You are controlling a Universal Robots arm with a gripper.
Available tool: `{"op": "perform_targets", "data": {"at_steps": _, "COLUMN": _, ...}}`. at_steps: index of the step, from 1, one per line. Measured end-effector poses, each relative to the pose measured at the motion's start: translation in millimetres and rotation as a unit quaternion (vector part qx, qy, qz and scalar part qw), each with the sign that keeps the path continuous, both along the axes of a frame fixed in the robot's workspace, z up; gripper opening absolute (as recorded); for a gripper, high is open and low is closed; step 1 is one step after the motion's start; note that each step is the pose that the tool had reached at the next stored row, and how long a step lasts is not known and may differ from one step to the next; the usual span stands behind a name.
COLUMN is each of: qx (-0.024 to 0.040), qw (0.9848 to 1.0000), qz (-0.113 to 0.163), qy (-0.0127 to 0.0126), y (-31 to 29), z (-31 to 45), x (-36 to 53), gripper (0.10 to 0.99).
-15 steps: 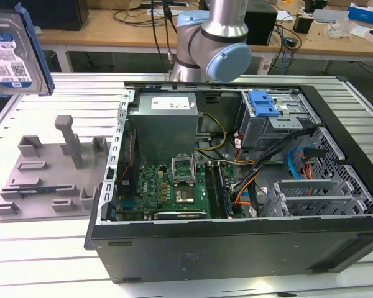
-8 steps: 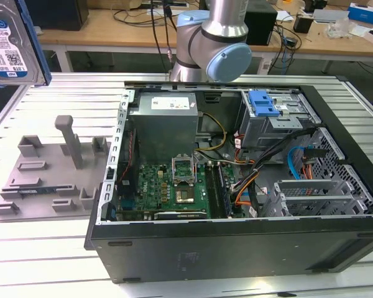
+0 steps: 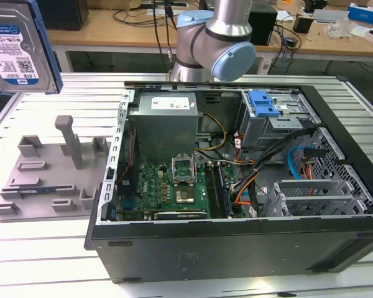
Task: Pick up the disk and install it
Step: 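Pick up the disk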
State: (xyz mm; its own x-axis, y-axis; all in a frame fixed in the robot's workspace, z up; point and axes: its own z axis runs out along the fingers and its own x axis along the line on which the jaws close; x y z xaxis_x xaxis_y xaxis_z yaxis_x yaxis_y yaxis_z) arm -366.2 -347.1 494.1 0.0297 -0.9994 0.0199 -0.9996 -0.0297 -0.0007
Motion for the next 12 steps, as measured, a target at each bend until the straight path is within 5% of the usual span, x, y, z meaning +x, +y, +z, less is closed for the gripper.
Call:
{"op": "perform_targets", "data": {"at_steps": 8, "qx": 0.0001, "qw": 1.0000, "qz": 0.000, "qy": 0.0013, "y": -20.6, "z": 3.7, "x": 24.2, "gripper": 0.369}}
{"op": "perform_targets", "data": {"at_steps": 12, "qx": 0.0002, "qw": 1.0000, "qz": 0.000, "qy": 0.0020, "y": -30.9, "z": 7.8, "x": 51.0, "gripper": 0.369}}
